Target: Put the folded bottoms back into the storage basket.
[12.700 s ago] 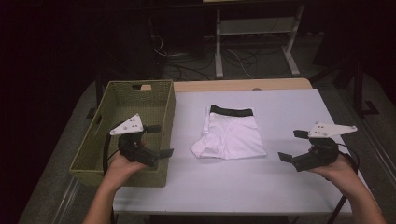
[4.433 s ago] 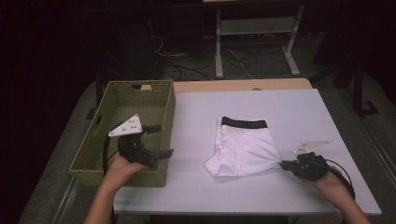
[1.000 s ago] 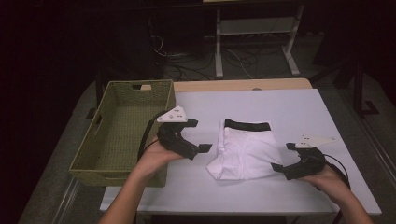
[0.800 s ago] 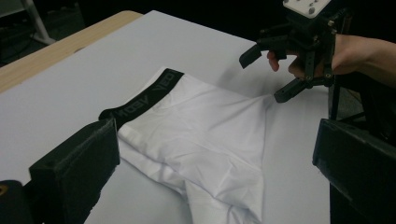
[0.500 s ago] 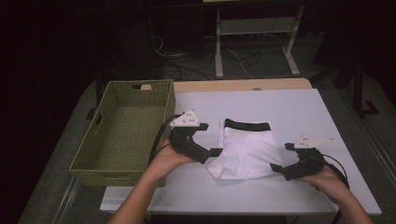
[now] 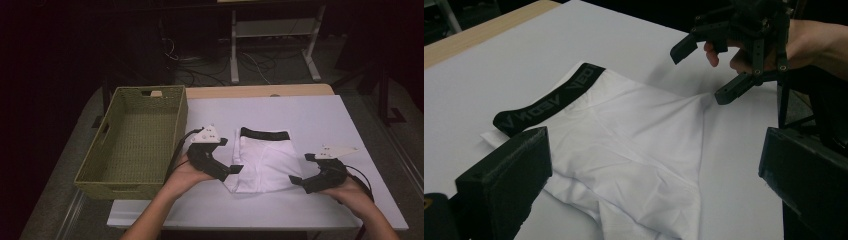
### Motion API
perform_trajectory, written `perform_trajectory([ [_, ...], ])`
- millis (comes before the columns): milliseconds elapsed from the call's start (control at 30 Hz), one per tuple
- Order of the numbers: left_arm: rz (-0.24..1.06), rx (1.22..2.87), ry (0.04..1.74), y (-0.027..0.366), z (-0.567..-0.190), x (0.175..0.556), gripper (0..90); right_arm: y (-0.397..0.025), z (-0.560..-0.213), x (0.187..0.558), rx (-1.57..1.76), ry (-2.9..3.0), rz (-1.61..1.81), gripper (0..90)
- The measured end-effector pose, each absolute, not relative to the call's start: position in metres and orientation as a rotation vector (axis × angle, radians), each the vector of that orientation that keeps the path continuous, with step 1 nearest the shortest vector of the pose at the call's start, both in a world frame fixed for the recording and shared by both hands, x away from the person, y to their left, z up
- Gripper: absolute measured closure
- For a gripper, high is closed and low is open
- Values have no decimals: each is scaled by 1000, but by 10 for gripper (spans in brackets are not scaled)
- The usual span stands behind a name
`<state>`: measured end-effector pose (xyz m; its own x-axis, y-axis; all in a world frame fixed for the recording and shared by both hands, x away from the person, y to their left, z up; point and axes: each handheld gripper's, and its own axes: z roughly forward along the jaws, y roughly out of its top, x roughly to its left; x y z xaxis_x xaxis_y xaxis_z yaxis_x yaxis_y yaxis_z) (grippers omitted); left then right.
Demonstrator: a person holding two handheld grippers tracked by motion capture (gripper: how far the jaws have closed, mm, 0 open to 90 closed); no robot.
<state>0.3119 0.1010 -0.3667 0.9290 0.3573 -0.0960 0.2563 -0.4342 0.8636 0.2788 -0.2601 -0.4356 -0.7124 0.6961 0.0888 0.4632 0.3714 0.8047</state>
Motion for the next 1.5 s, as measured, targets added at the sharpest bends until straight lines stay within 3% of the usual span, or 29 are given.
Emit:
perform_trajectory([
  [767,152,2067,493,94,-406,312,8,-260,-436,278,1025,2370,1250,1],
  [1500,189,2048,596,87,-432,335,7,-259,-437,279,1027,2373,1241,1],
])
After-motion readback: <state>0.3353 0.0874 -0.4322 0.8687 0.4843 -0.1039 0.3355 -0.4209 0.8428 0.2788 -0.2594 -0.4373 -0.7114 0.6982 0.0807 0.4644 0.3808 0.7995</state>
